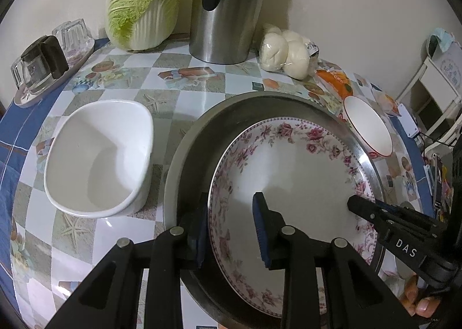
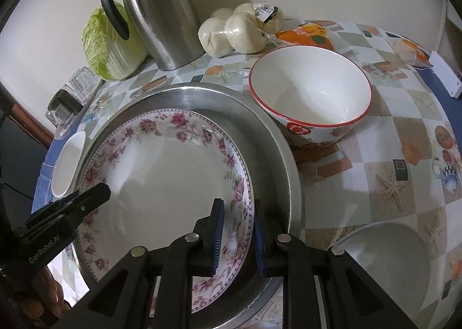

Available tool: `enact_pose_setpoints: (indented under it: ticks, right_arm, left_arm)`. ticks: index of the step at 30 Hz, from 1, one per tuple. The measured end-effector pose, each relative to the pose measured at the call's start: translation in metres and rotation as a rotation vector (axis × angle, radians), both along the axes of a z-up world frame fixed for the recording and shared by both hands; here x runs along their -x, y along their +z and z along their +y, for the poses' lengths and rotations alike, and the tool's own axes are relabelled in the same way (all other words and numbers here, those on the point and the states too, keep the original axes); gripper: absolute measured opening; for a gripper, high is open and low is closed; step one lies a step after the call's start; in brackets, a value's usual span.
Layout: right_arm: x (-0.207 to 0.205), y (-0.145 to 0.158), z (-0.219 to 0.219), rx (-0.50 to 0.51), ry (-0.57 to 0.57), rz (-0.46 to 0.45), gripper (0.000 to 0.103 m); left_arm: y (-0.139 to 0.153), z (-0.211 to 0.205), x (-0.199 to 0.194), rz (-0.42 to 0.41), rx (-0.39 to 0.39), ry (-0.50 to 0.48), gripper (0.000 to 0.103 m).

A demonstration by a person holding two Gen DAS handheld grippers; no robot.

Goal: Organize plates and bowls
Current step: 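Lower the rose plate into the steel tray and open the right tool, then withdraw the right tool from the stacked plate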

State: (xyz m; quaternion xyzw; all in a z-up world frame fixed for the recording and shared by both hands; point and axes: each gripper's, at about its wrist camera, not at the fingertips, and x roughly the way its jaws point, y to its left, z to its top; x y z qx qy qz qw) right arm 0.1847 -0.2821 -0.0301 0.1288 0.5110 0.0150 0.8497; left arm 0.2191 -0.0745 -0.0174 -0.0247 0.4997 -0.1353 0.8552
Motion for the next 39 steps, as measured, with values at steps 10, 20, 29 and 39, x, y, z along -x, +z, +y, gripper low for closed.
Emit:
enact_pose_setpoints:
  ticks: [10,20,29,39]
  right_arm:
    - [0.0,0.002,0.008,0.09,0.028,-0.01,0.023]
    - [0.012,0.025,0.01,0.139,0.033,-0.078,0.033]
    - [0.047,0.042,0.014,0.127,0.06,-0.12,0.072]
    - [0.087,0.05,0.013,0.123,0.054,-0.131,0.088]
  left_arm:
    - [0.003,-0.008,0.008,0.005,-0.017,-0.027,0.049]
    - [0.029,-0.005,0.022,-0.087,-0.048,-0.016,0.07]
    - [0.036,0.007,0.048,-0.105,-0.059,0.035,0.088]
    - [0.044,0.015,0.087,-0.137,-0.075,0.071,0.094]
